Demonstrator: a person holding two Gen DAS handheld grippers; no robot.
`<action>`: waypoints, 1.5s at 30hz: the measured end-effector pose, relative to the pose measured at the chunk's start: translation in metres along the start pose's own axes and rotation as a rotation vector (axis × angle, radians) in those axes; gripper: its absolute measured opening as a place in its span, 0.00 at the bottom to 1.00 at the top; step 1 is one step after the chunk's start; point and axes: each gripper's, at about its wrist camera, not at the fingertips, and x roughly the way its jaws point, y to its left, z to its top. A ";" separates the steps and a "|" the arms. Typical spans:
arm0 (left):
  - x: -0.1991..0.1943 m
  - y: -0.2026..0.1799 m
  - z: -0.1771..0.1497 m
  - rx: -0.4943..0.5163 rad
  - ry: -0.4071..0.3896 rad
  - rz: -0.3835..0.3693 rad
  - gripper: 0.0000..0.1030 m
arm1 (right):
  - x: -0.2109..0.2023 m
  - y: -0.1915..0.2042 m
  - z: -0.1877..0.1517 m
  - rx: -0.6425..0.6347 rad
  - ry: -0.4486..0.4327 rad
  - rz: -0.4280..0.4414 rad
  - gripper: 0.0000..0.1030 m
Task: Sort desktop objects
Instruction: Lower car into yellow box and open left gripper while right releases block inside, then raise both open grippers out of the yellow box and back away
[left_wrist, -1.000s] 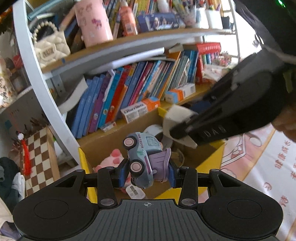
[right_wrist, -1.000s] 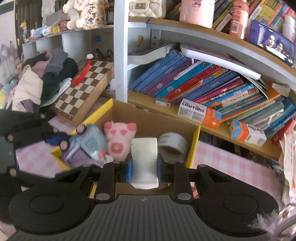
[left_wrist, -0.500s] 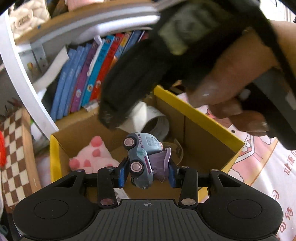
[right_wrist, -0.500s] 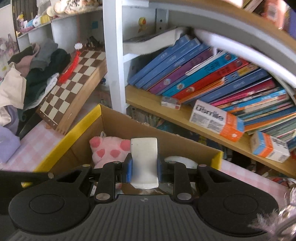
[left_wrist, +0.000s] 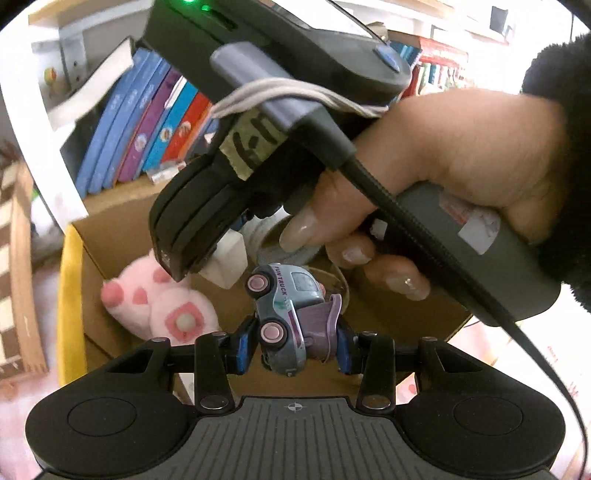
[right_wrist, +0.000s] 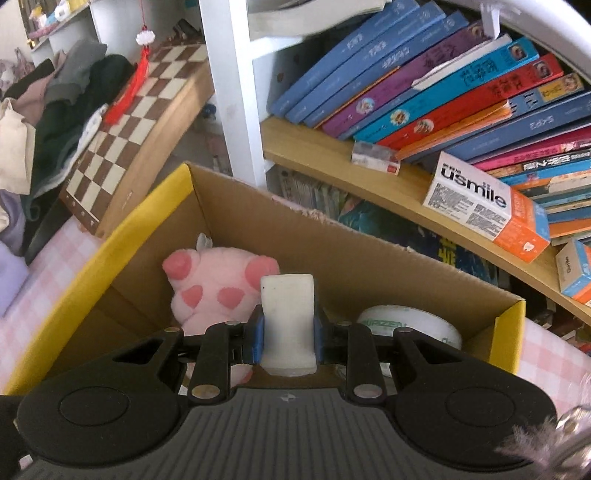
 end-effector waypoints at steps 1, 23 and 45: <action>0.000 0.001 -0.001 -0.005 0.000 -0.006 0.40 | 0.003 -0.001 0.000 0.002 0.005 0.002 0.23; -0.014 -0.001 -0.004 -0.009 -0.033 0.036 0.48 | -0.019 -0.004 -0.001 0.029 -0.056 0.014 0.60; -0.125 -0.021 -0.044 -0.010 -0.210 0.169 0.74 | -0.172 0.026 -0.070 0.112 -0.331 -0.071 0.74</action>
